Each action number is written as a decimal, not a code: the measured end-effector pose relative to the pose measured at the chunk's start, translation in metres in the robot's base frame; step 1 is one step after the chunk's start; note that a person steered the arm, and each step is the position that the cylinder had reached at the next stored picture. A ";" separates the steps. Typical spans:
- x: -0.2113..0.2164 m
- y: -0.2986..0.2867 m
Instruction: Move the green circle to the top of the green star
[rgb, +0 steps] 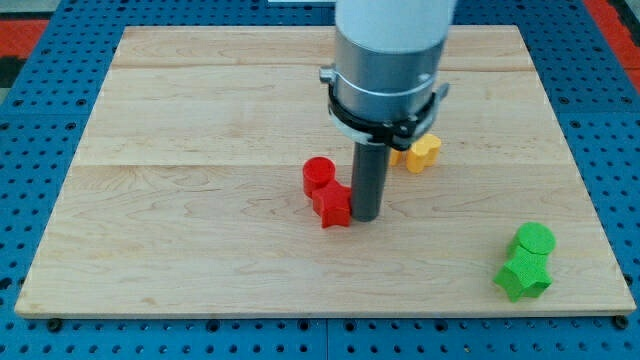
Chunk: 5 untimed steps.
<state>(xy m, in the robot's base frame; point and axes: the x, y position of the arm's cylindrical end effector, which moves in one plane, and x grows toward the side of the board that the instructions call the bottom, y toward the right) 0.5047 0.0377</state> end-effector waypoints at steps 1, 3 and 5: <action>-0.026 -0.009; -0.029 0.036; 0.020 0.041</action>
<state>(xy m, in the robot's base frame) 0.5250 0.0790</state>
